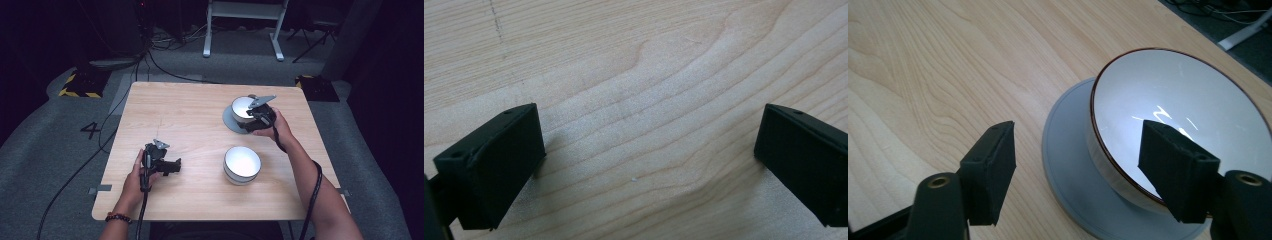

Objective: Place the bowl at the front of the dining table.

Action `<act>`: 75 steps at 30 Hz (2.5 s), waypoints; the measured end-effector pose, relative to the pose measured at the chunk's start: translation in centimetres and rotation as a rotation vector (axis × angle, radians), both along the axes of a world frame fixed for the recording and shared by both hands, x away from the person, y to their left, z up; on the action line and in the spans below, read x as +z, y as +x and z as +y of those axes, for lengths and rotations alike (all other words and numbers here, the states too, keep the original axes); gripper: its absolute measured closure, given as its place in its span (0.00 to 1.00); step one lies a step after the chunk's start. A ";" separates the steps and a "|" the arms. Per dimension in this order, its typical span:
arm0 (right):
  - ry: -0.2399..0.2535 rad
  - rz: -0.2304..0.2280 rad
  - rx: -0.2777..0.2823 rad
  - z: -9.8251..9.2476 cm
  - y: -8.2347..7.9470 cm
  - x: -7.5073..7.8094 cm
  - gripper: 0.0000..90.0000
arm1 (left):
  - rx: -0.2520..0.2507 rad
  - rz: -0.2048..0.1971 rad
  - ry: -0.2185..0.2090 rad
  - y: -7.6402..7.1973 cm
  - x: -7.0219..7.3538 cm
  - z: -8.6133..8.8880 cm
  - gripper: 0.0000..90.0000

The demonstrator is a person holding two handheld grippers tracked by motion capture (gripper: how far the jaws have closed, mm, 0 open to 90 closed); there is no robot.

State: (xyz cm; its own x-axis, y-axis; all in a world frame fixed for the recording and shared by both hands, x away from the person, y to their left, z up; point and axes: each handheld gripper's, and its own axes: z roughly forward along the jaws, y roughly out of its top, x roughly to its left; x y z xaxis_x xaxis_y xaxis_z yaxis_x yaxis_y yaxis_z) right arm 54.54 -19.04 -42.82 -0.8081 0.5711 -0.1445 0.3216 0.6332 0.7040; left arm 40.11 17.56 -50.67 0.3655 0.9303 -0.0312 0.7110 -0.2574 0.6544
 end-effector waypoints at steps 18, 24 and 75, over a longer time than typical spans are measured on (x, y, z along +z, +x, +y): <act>-0.047 -0.033 0.017 -1.2 -1.6 0.4 0.28 | 0.000 0.000 0.000 0.0 0.0 0.0 0.00; -0.048 -0.038 0.005 -2.0 -2.1 0.7 0.28 | 0.000 0.000 0.000 0.0 0.0 0.0 0.00; -0.084 -0.095 0.030 -6.1 -9.1 1.5 0.27 | -0.001 0.000 0.001 0.0 0.0 0.0 0.00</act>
State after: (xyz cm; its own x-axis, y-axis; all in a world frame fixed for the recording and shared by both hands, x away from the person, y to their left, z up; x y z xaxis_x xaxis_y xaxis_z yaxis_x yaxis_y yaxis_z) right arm 45.47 -25.16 -41.33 -0.8053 0.5292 -0.2672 0.2361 0.6998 0.6742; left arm 40.11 17.57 -50.67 0.3662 0.9300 -0.0300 0.7110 -0.2589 0.6538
